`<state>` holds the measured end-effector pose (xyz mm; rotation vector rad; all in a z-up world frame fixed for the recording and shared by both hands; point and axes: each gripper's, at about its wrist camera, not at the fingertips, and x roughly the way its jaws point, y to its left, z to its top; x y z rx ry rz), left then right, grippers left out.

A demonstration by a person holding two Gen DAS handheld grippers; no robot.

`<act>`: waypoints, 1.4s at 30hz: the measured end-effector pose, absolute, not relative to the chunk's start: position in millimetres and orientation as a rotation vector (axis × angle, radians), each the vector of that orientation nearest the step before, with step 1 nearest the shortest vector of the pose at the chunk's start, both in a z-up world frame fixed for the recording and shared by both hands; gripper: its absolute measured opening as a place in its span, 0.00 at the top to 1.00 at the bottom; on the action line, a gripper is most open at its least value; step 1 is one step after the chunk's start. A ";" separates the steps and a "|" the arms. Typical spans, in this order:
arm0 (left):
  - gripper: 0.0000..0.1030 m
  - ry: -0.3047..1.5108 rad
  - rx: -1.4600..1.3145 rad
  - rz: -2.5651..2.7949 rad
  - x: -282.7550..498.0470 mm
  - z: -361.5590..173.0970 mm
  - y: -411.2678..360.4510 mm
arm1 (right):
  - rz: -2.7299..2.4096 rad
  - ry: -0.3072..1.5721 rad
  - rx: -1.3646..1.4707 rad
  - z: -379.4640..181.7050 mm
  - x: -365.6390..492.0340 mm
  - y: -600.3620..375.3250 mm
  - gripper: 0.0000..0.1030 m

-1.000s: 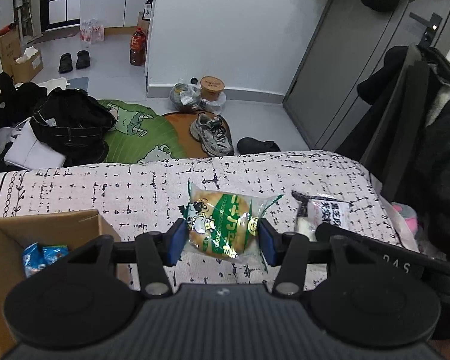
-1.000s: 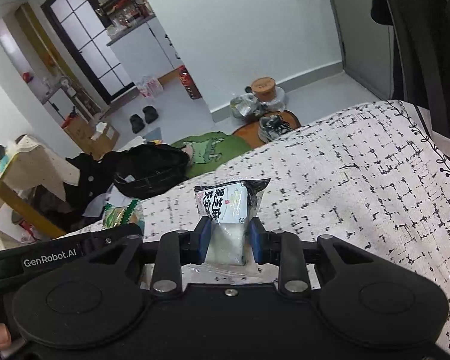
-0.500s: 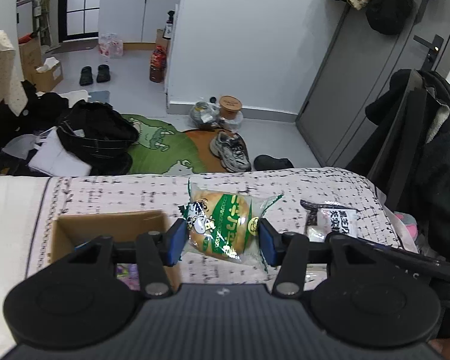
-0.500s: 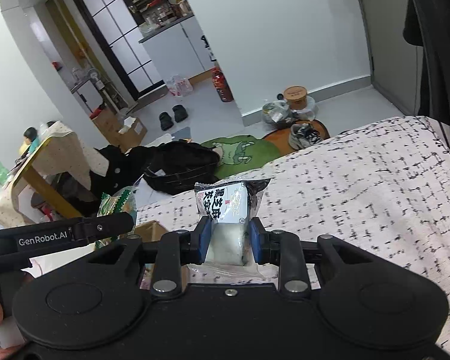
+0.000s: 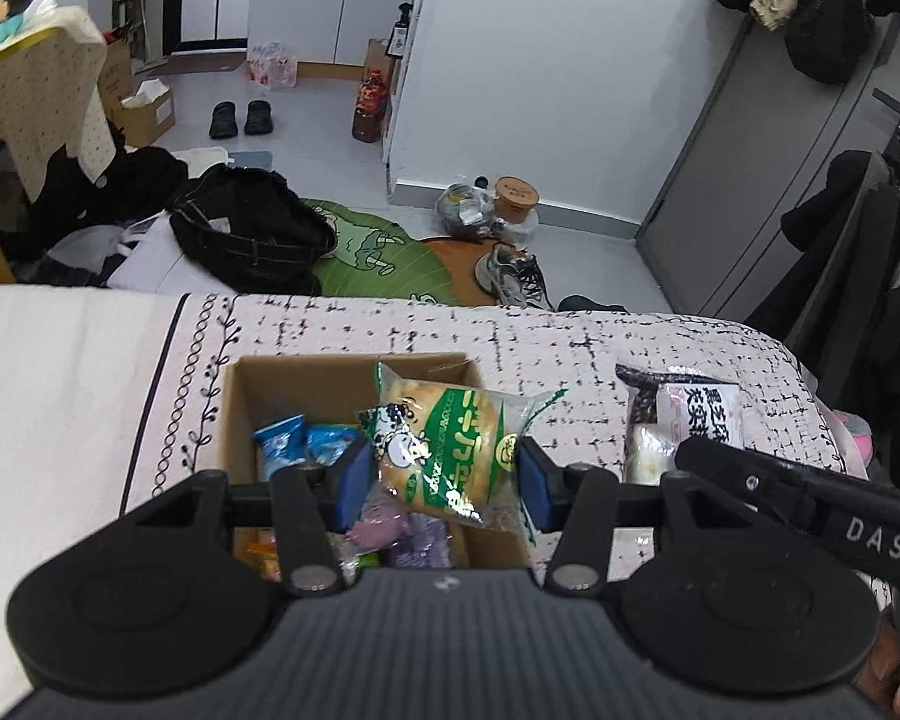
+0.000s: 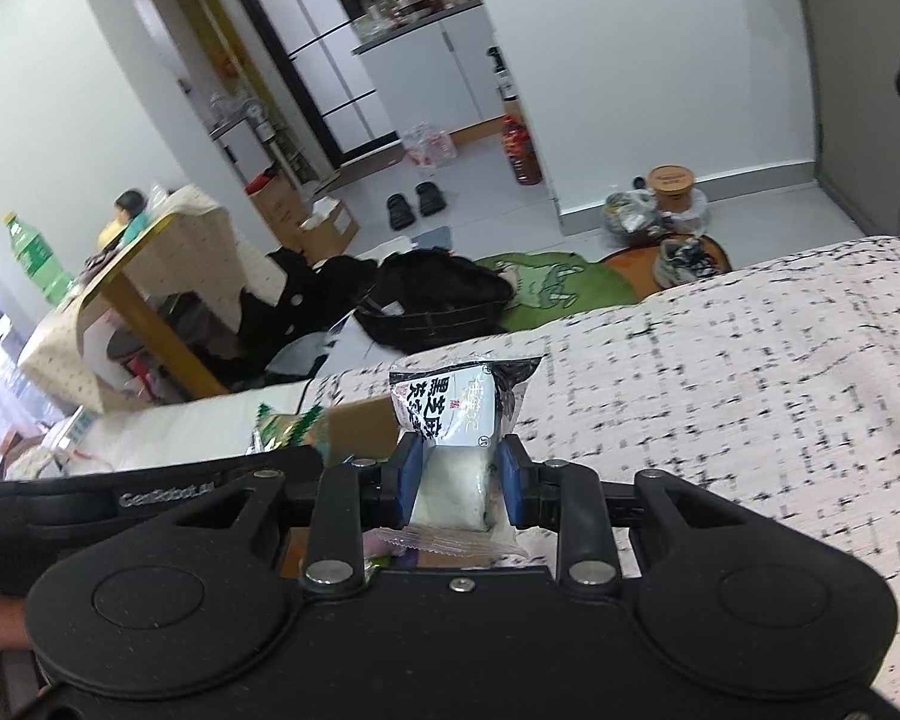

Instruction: Organize snacks

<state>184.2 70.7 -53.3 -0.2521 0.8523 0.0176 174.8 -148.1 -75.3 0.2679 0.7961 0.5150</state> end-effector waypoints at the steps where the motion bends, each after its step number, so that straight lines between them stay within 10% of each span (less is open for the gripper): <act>1: 0.51 0.851 -0.255 0.021 183.4 -55.0 74.7 | 0.522 0.799 0.263 -75.8 172.8 -145.0 0.73; 26: 0.49 0.851 -0.342 0.027 193.0 -84.4 103.5 | 0.511 0.867 0.234 -98.2 169.8 -132.2 0.44; 42: 0.24 0.860 -0.256 0.103 162.1 -55.3 103.9 | 0.549 0.852 0.235 -84.8 163.5 -147.7 0.31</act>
